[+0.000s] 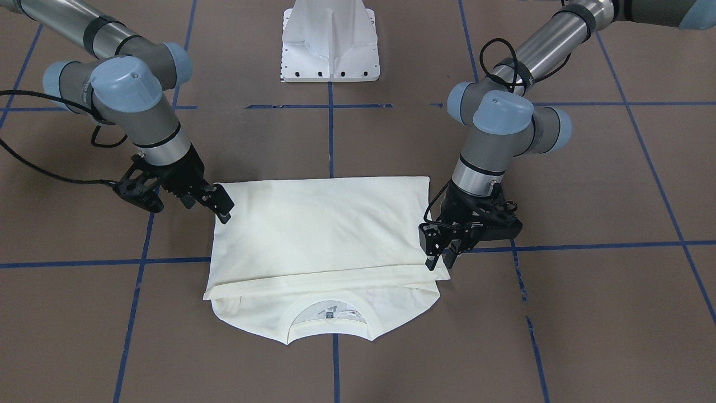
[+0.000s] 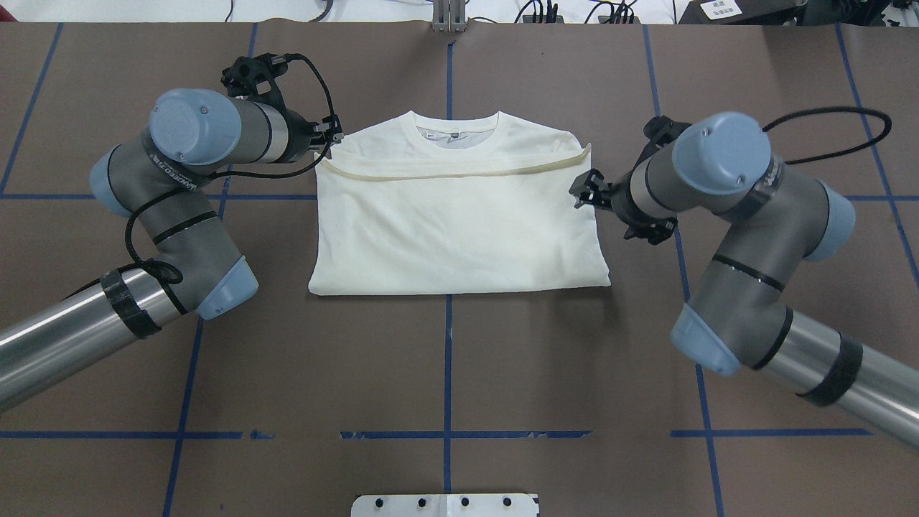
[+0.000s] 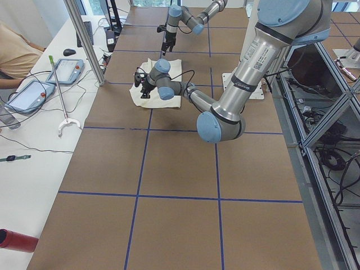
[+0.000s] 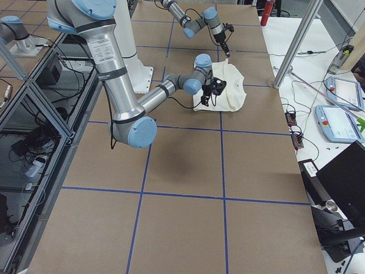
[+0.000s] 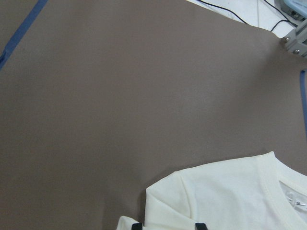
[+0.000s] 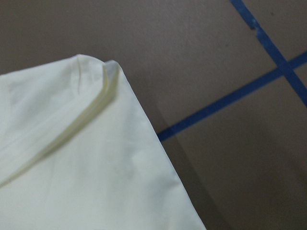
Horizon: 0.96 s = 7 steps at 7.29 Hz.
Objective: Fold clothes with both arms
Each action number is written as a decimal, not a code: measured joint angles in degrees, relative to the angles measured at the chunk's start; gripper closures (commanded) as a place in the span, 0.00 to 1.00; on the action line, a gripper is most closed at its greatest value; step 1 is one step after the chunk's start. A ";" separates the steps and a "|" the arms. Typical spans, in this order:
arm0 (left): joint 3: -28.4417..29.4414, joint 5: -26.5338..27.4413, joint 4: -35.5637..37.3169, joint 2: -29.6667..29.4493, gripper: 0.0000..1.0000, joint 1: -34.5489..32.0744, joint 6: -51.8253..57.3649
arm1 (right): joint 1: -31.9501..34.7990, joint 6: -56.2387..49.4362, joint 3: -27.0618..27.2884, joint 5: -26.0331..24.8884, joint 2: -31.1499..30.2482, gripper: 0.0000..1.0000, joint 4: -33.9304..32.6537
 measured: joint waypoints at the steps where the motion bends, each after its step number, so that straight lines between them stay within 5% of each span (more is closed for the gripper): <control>1: -1.33 -0.01 0.03 0.86 0.53 0.00 -0.03 | -3.87 4.72 1.02 -3.39 -1.67 0.01 0.08; 2: -2.26 -0.02 0.02 1.49 0.53 0.07 -0.11 | -6.48 7.79 1.34 -5.72 -2.56 0.01 0.11; 3: -2.67 0.00 0.01 1.75 0.52 0.17 -0.15 | -7.55 9.04 1.41 -6.74 -3.08 0.18 0.11; 4: -2.85 0.04 0.02 1.84 0.52 0.27 -0.21 | -7.94 9.50 1.31 -7.15 -3.43 0.47 0.10; 5: -2.98 0.06 0.06 1.95 0.52 0.30 -0.28 | -8.02 9.67 1.15 -7.30 -3.49 0.89 0.06; 6: -3.36 0.07 0.14 2.09 0.52 0.32 -0.32 | -7.97 9.73 1.03 -7.37 -3.48 1.00 0.02; 7: -3.85 0.07 0.28 2.20 0.52 0.37 -0.34 | -7.95 9.73 1.04 -7.38 -3.45 1.00 -0.02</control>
